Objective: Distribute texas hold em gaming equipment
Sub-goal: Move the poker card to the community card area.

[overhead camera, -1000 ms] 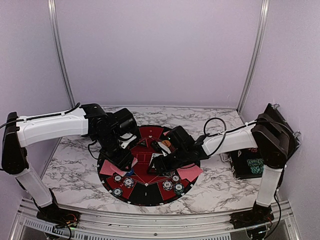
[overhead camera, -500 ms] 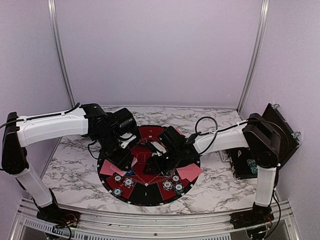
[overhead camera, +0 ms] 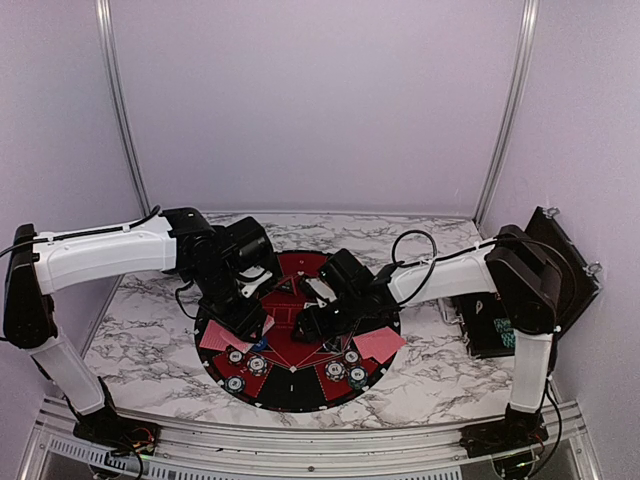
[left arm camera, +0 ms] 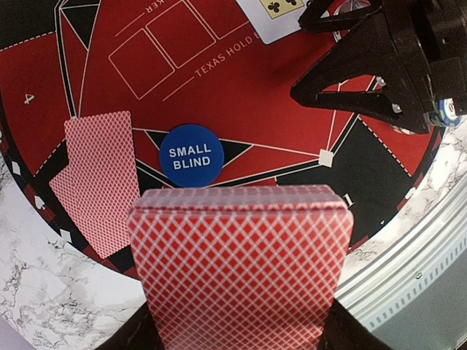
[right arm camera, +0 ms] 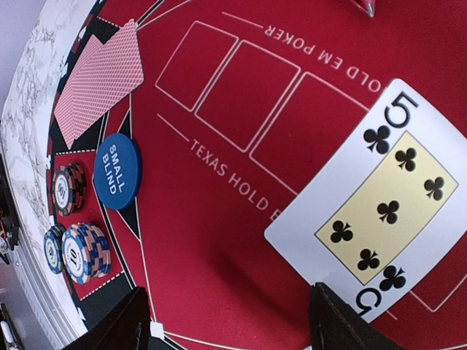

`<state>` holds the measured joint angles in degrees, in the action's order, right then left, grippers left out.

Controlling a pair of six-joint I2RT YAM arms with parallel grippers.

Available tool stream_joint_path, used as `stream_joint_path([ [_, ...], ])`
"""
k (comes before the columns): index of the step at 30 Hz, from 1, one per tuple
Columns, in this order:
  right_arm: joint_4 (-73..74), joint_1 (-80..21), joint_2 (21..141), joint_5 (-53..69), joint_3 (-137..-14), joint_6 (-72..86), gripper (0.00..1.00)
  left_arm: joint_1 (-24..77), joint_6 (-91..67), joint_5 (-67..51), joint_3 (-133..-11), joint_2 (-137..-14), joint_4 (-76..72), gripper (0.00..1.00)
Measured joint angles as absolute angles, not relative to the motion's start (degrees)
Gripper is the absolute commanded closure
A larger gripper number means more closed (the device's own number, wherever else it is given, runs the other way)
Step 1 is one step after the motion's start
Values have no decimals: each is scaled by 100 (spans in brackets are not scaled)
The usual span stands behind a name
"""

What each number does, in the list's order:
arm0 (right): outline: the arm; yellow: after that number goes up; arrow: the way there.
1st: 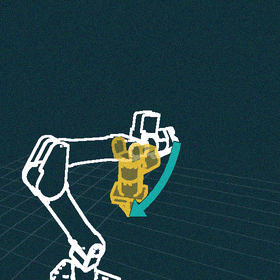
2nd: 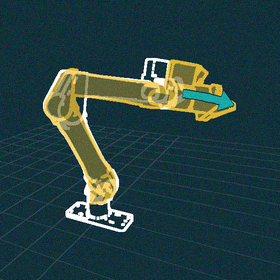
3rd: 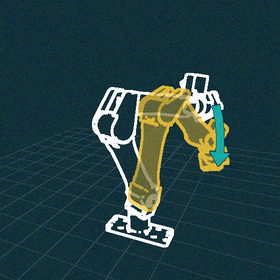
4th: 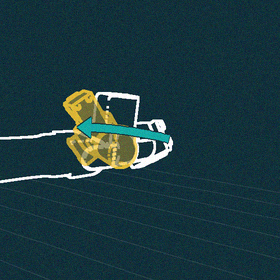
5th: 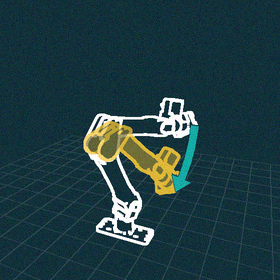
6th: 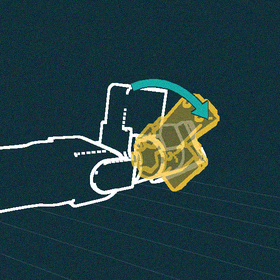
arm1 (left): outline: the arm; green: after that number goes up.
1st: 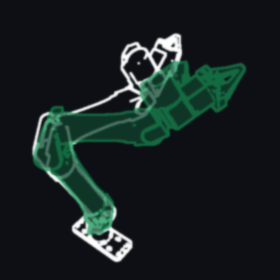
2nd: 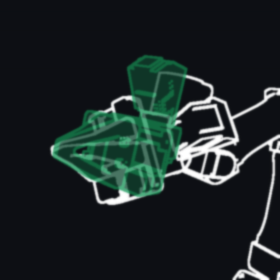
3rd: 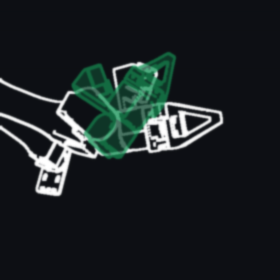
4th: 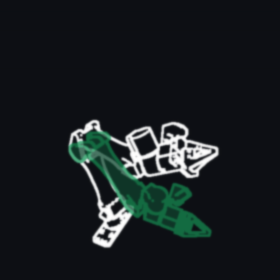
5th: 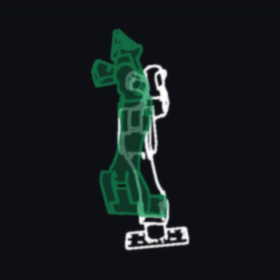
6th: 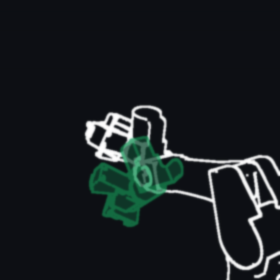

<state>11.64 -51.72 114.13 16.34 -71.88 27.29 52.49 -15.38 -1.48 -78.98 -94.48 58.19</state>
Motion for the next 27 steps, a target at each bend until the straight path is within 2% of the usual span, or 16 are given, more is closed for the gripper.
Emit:
stream_joint_path([
  [12,572,-5028,11430,2206,-7286,3336,27,5249,-1540,-148,-7850,-9439,5815,48],
  [27,191,-4958,12420,2191,-8193,3793,28,5249,-1538,-148,-7846,-9358,5813,48],
])
